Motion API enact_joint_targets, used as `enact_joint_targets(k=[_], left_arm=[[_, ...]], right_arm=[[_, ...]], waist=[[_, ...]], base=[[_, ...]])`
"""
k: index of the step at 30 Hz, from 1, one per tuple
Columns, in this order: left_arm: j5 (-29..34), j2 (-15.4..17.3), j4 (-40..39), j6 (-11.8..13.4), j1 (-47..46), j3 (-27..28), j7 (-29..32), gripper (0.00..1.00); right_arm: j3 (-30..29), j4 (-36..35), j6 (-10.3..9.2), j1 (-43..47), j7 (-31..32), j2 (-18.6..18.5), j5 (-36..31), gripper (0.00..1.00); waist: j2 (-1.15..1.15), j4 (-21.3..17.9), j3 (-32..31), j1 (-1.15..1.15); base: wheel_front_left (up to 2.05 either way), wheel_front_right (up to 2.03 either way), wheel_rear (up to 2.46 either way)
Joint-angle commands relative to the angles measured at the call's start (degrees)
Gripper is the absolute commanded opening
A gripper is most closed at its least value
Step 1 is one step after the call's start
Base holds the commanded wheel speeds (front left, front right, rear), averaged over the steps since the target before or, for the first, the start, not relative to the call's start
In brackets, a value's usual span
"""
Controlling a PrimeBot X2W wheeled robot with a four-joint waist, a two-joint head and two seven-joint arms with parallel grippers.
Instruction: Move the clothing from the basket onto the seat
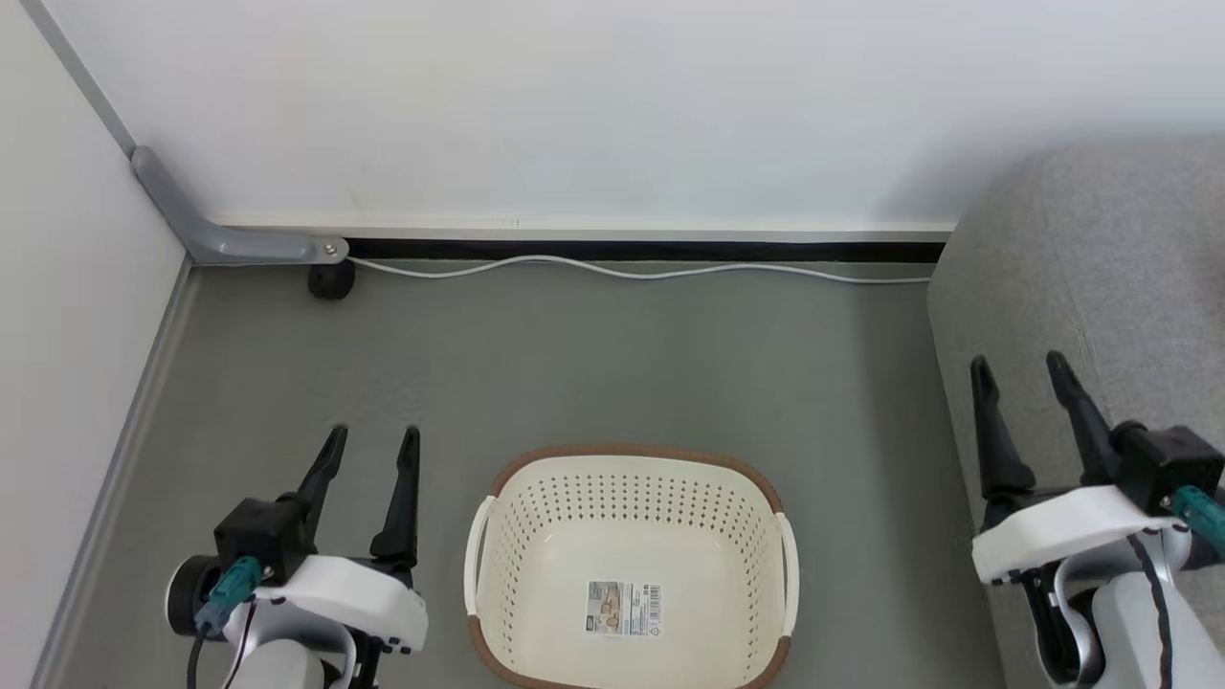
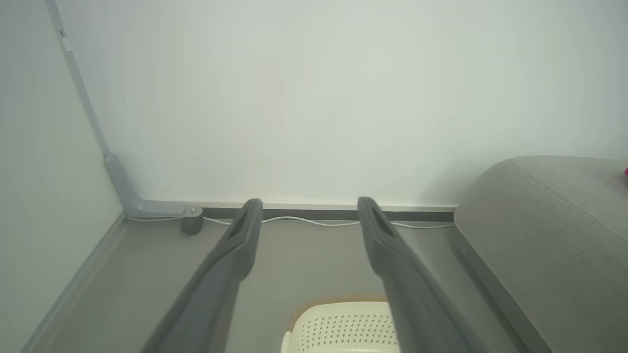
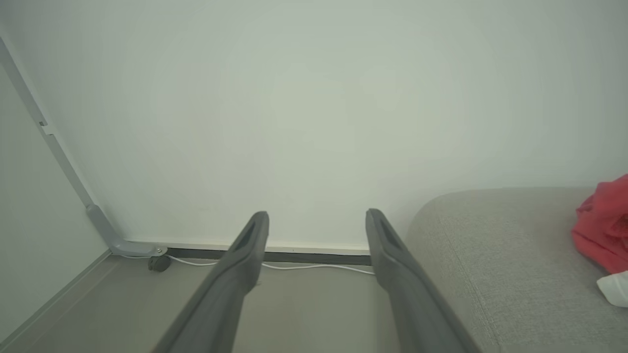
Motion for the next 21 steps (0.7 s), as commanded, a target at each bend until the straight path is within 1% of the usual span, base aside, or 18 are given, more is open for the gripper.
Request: enact_joint_targets(k=[1,7,16,21], left_arm=[[0.9,0.6,-1.9,0.5,0.5,2.8,-0.3,1.0],[2.0,0.4,-2.6,0.5,3.8,5.3,-0.3,1.0],[2.2,0.2,-3.5,0.7,7.8,7.3,-0.3,1.0],[1.7,0.2,-5.1,1.7,9.6,7.6,-0.3,1.0]], right_arm=[[1.3,-1.8,0.07,1.1,-0.8,0.3,-0.4,1.0],[1.6,-1.7,0.07,5.2,-0.8,1.2,-0.6,1.0],[0.7,-2.5,0.07,9.5,-0.8,2.3,-1.4,1.0],[0.3,-2.8,0.07,10.3,-0.8,2.5,-2.0,1.0]], waist=[[0.0,0.6,-1.3,0.0],[0.0,1.0,-3.1,0.0],[0.0,0.9,-4.9,0.0],[0.0,0.5,-4.9,0.0]], base=[[0.0,0.0,0.0],[0.0,0.0,0.0],[0.0,0.0,0.0],[0.0,0.0,0.0]])
